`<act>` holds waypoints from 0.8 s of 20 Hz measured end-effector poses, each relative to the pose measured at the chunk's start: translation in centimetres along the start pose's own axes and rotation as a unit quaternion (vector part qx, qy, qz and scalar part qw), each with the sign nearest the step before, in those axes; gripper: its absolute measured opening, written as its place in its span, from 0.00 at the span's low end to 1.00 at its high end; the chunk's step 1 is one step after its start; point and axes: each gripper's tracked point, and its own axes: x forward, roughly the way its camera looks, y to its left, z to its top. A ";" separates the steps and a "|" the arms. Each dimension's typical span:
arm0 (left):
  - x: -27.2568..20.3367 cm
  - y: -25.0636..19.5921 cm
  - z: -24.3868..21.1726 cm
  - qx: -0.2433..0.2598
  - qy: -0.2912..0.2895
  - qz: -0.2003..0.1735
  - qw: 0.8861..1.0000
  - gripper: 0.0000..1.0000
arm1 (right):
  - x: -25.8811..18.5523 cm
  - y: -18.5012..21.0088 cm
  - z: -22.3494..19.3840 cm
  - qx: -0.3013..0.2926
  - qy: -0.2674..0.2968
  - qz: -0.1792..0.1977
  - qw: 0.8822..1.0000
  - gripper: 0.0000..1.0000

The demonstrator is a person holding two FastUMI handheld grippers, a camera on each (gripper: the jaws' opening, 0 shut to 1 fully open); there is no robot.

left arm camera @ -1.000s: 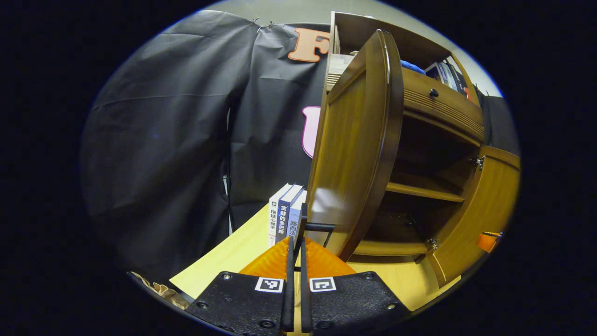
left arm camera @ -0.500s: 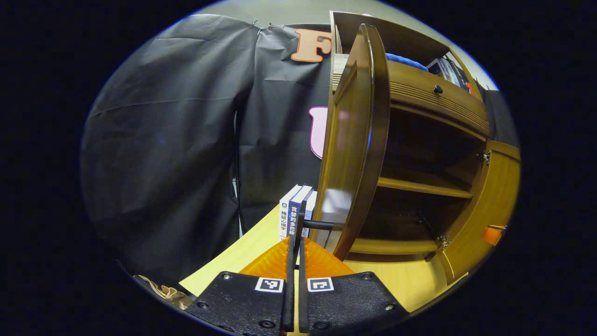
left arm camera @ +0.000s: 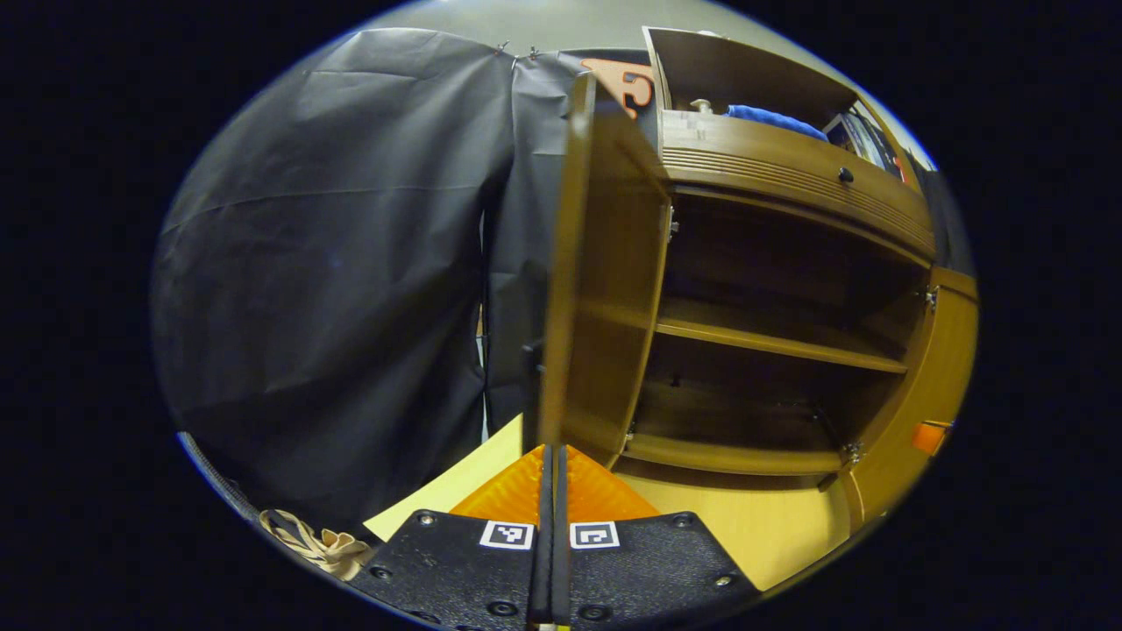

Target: Open the right door of the double-door shoe cabinet with the right hand, and open the left door with the left hand.

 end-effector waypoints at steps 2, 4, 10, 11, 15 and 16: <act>-0.2 -0.5 0.1 0.010 -0.006 -0.011 1.000 0.01 | 0.1 0.5 0.3 -0.003 -0.003 0.005 1.000 0.19; -0.4 -1.5 0.5 0.020 -0.013 -0.029 0.999 0.10 | 0.1 0.7 0.6 -0.004 -0.006 0.008 1.000 0.19; -1.3 -6.6 4.1 0.037 -0.054 -0.106 0.992 0.01 | -1.7 0.3 3.5 -0.018 -0.041 -0.009 0.999 0.19; -1.5 -7.9 5.2 0.038 -0.063 -0.120 0.990 0.01 | -2.1 0.2 4.3 -0.019 -0.051 -0.012 0.998 0.19; -2.5 -12.6 8.7 0.039 -0.104 -0.179 0.977 0.01 | -4.1 -0.1 8.0 -0.023 -0.095 -0.025 0.995 0.19; -2.8 -13.7 9.7 0.041 -0.115 -0.193 0.974 0.01 | -4.6 -0.1 8.9 -0.022 -0.107 -0.028 0.994 0.19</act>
